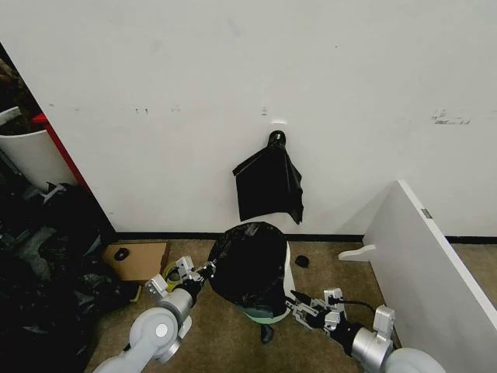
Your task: Place the garbage bag over the trash bin.
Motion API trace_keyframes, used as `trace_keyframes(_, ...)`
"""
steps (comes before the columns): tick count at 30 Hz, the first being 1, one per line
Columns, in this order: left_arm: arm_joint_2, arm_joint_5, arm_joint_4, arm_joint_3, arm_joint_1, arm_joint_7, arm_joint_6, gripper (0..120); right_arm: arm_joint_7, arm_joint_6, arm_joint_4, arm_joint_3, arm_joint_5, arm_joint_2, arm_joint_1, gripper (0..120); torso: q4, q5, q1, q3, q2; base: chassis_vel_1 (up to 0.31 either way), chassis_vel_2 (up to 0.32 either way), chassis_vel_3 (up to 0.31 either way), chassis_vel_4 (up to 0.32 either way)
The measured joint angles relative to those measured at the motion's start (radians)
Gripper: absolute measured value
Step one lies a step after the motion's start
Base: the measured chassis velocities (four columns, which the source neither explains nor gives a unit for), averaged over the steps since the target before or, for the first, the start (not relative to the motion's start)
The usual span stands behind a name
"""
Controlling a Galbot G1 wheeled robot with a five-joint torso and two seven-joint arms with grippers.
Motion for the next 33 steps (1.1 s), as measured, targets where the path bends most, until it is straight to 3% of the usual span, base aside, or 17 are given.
trace_keyframes(11, -0.004, 0.005, 0.007, 0.005, -0.003, 0.0, -0.002, 4, 0.004, 0.017, 0.004, -0.004, 0.007, 0.0, -0.002, 0, 0.0, 0.0, 0.0, 0.0, 0.0, 0.0, 0.0, 0.0, 0.0)
trace_keyframes(33, -0.007, 0.001, 0.01, -0.002, -0.007, -0.006, -0.008, 4, 0.034, 0.067, -0.04, 0.024, 0.018, 0.008, -0.027, 0, 0.0, 0.0002, 0.0, 0.0, 0.0, 0.0, 0.0, 0.0, 0.0)
